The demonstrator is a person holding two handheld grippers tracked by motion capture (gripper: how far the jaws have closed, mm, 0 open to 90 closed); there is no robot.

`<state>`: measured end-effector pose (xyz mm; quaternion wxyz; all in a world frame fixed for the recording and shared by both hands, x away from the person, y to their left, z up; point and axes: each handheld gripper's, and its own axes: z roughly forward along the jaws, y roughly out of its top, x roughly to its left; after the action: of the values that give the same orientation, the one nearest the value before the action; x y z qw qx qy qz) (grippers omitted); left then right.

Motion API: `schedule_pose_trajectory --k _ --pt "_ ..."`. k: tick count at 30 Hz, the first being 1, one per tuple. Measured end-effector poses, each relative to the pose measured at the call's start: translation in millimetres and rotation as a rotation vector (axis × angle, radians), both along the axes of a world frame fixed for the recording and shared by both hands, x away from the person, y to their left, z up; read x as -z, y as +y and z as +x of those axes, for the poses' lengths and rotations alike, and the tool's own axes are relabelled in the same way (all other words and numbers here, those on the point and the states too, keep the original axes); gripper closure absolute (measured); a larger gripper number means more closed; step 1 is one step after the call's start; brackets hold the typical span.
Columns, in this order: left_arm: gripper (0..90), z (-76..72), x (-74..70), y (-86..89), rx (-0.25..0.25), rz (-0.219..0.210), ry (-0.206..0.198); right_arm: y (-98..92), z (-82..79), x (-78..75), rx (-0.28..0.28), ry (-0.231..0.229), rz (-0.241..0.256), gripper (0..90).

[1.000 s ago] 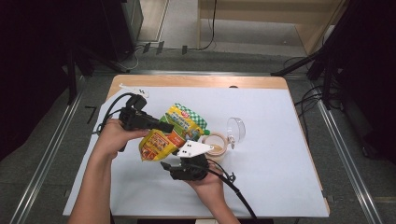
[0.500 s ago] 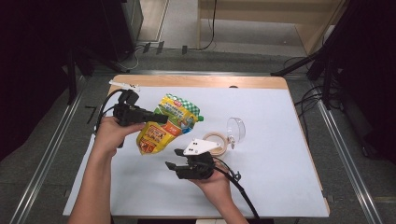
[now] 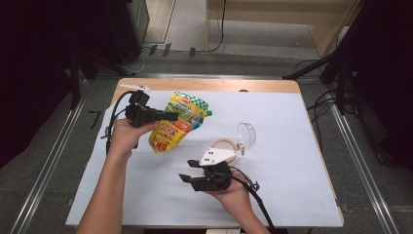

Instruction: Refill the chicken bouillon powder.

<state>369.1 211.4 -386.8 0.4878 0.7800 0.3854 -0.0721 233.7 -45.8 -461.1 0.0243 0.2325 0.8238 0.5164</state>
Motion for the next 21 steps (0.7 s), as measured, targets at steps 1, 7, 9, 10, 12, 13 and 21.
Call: schedule_pose_trajectory --k 1,7,9,10,12,13,21 --pt "89.5 1.8 2.5 -1.4 0.000 -0.004 -0.002 -1.6 -0.4 -0.5 0.005 0.001 -0.007 48.3" --pt "89.5 9.8 18.5 -4.3 -0.015 -0.007 0.014 -9.6 -2.6 -4.7 0.005 0.005 -0.023 48.3" --pt "89.4 10.1 20.3 -2.0 -0.035 -0.017 -0.004 -12.4 -2.4 -6.0 -0.001 0.007 -0.017 48.0" --pt "89.4 10.0 20.5 -0.9 -0.036 -0.015 -0.015 -14.0 -2.2 -6.7 -0.002 0.015 -0.015 47.7" --pt "89.4 10.2 20.8 1.6 -0.036 -0.022 -0.002 -18.6 -1.5 -8.3 -0.005 0.023 0.000 47.7" --pt "89.3 10.2 20.7 2.6 -0.035 -0.018 -0.005 -21.2 -1.3 -9.4 -0.003 0.028 0.005 47.7" --pt "88.4 6.6 19.3 10.0 -0.017 -0.016 0.040 -43.0 -3.0 -10.8 0.004 0.027 0.021 47.7"
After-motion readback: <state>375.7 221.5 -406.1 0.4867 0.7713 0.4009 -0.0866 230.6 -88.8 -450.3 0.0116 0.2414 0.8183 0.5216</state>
